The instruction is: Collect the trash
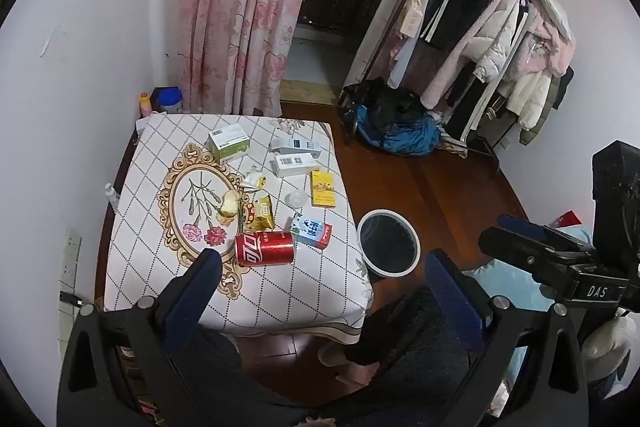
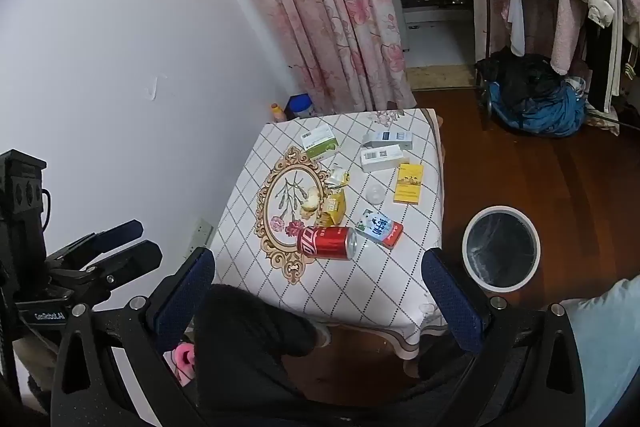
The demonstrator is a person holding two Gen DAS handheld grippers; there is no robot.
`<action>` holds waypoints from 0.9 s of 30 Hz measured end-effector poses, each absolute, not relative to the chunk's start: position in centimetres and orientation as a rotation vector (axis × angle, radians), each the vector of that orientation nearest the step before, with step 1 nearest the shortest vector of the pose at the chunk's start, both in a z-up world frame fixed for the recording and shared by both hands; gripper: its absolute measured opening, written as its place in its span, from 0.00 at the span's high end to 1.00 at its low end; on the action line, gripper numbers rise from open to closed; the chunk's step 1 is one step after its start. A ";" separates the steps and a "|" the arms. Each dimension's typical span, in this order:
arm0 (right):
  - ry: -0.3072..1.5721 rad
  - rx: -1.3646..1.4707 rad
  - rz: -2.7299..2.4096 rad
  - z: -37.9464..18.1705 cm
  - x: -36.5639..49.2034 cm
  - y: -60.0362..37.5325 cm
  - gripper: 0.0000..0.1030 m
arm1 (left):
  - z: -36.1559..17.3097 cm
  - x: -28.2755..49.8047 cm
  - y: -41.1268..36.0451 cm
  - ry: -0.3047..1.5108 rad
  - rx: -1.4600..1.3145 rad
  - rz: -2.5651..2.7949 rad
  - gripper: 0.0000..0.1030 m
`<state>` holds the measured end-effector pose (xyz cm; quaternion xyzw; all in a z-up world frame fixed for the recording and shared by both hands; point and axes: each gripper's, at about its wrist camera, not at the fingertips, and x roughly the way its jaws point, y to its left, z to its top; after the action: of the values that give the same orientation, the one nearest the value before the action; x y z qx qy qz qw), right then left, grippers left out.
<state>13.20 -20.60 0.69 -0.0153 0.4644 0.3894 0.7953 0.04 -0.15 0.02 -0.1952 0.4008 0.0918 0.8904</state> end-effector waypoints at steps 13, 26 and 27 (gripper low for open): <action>0.991 -0.036 0.837 0.9 13.7 -21.2 0.00 | 1.3 0.6 -1.1 0.827 -0.423 0.169 0.00; 0.983 -0.055 0.842 1.7 13.4 -20.6 0.00 | 1.1 0.7 -0.6 0.825 -0.417 0.154 0.00; 0.983 -0.058 0.842 1.7 13.4 -20.5 0.00 | 1.1 0.7 -0.6 0.825 -0.417 0.155 0.00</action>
<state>13.38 -20.48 1.73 -0.0272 0.4576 0.3922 0.7975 0.68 -0.57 1.11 -0.2012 0.3974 0.0745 0.8922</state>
